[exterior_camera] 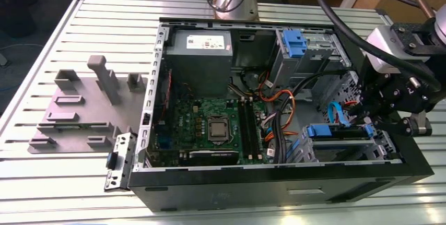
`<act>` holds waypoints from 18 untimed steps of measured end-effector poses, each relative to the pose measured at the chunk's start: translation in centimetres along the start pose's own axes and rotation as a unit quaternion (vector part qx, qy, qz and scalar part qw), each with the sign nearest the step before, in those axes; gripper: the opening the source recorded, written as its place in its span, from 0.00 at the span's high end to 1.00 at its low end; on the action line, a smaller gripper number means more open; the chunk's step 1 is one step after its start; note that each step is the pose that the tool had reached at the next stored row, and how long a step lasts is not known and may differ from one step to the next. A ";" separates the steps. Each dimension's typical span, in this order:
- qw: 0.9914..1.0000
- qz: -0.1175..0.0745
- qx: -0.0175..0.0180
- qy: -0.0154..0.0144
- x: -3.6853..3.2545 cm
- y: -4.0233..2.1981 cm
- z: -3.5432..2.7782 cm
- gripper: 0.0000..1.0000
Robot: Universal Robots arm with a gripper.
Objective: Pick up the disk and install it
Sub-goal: 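Insert the second disk wire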
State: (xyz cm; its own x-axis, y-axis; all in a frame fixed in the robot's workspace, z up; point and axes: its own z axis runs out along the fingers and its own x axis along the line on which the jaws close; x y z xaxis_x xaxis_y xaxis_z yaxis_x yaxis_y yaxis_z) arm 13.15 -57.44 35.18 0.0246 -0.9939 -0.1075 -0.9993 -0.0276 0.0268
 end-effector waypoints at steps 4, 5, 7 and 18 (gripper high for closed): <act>1.000 0.000 -0.001 0.000 0.01 -0.48 -0.01 0.76; 1.000 0.000 -0.001 0.000 0.00 -0.56 -0.01 0.76; 1.000 0.000 -0.001 0.000 0.00 -0.57 -0.01 0.76; 1.000 0.000 -0.001 -0.003 -0.26 -0.55 -1.07 0.76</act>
State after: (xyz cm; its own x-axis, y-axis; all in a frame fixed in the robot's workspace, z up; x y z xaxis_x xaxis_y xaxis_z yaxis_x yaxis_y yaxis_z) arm 13.72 -57.29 36.26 0.0243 -0.9932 -0.1142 -0.9992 -0.0278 0.0292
